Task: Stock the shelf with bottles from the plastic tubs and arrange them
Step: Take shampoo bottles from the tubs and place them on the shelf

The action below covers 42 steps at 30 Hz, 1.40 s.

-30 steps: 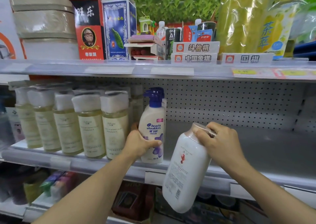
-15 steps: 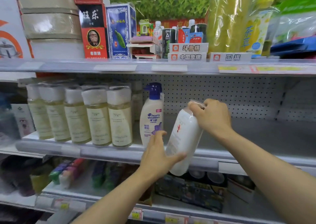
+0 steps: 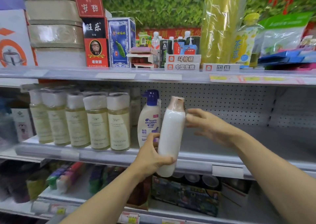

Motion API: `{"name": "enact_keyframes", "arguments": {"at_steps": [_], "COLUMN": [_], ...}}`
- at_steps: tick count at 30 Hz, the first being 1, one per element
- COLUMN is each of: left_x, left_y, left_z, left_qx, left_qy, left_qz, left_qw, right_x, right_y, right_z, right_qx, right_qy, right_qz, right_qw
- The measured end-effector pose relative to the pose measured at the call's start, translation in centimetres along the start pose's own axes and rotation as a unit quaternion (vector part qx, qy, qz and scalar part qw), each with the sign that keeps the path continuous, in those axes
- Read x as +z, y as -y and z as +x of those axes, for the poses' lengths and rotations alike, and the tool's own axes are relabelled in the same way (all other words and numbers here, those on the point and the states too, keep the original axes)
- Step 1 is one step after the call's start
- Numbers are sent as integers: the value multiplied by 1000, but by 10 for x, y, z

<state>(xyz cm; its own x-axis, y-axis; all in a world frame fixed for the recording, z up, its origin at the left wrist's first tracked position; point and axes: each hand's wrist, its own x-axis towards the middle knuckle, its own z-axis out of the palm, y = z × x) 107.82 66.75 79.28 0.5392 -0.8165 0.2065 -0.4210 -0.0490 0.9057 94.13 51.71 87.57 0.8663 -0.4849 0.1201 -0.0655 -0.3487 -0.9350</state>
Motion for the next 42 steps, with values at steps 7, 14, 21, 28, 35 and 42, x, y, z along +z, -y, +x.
{"name": "enact_keyframes", "arguments": {"at_steps": [7,14,21,28,35,42], "left_x": [-5,2,13,-4,-14,-18], "left_y": [-2,1,11,29,41,50], "left_z": [5,17,36,45,41,37], "left_qx": [-29,-56,-30,-70,-92,-113], "left_qy": [111,149,21,-64,-81,-77], "left_qz": [-77,-102,53,255,339,354], "left_qw": [990,982,998,962,933,925], "right_x": [5,7,8,17,32,37], "right_y": [-23,-23,-35,-54,-61,-65], "right_z": [14,24,55,101,133,132], "right_qx": [-40,-32,-6,43,61,50], "right_qy": [127,48,-149,-241,-262,-274], "right_qz": [101,29,-21,-72,-99,-117], "right_qw": [986,998,989,967,958,953]}}
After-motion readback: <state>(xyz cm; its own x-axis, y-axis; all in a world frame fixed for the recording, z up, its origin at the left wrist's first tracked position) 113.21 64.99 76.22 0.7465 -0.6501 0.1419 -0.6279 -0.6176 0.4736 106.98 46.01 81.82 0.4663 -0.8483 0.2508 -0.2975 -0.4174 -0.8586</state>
